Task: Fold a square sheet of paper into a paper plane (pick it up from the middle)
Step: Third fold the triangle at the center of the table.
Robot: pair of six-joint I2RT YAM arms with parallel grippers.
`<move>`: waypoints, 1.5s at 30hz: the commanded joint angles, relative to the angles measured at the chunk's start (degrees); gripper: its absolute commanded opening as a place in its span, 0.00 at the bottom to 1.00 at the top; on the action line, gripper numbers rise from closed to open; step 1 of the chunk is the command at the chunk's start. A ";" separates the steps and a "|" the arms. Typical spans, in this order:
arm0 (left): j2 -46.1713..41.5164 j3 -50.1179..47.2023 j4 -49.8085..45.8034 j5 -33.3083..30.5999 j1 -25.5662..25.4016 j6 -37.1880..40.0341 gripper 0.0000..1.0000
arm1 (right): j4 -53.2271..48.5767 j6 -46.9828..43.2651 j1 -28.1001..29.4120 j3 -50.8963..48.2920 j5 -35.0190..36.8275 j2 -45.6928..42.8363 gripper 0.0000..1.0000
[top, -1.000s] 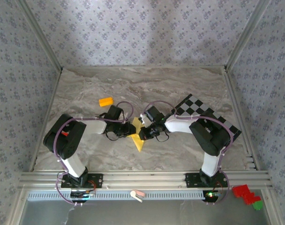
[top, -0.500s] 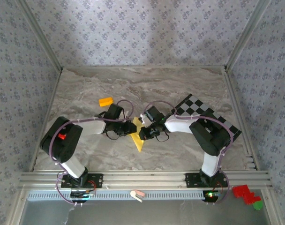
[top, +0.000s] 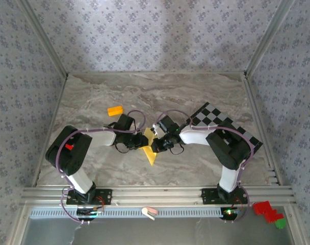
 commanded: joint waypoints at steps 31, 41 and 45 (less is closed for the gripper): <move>7.22 -4.25 -3.88 -7.80 -1.56 4.44 0.16 | -13.06 -3.32 -1.04 2.28 6.90 -3.81 0.26; 5.48 -3.28 -3.86 -10.20 -2.18 3.09 0.17 | -13.67 -3.26 2.73 -0.75 9.86 -14.25 0.27; 5.74 -3.28 -3.86 -10.58 -2.26 3.17 0.17 | -7.48 -0.75 7.92 -1.07 5.87 -12.27 0.24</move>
